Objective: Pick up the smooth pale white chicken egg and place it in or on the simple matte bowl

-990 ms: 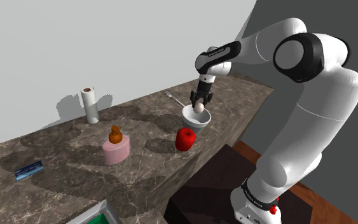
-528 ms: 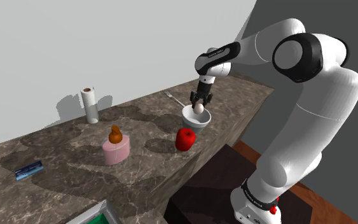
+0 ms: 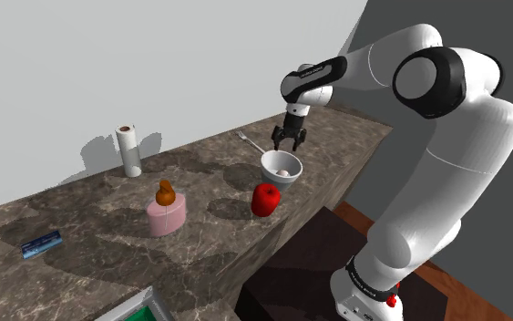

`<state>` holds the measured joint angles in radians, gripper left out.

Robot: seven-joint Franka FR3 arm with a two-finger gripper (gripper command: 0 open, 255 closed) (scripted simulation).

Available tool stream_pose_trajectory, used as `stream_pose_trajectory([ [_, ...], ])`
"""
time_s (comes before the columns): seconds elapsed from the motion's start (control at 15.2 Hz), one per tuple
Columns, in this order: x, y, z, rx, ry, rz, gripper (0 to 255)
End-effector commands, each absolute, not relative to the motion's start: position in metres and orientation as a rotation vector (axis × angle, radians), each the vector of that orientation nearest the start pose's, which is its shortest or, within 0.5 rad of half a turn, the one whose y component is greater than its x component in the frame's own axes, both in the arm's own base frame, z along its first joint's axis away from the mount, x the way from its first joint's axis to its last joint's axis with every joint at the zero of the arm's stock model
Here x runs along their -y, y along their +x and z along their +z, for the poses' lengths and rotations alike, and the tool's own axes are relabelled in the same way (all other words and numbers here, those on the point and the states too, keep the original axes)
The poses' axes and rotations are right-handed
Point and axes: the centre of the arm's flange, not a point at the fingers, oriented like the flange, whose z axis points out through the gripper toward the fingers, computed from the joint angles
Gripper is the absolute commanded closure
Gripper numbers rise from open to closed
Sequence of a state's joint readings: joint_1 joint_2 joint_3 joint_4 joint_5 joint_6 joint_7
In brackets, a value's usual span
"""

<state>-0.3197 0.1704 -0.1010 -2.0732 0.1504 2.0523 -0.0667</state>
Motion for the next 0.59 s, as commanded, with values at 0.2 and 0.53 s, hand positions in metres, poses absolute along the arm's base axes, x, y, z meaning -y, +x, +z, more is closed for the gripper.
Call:
stream_pose_trajectory([
  [0.2, 0.224, 0.512, 0.368, -0.646, -2.91, 0.237, 0],
  [0.53, 0.224, 0.512, 0.368, -0.646, -2.91, 0.237, 0],
])
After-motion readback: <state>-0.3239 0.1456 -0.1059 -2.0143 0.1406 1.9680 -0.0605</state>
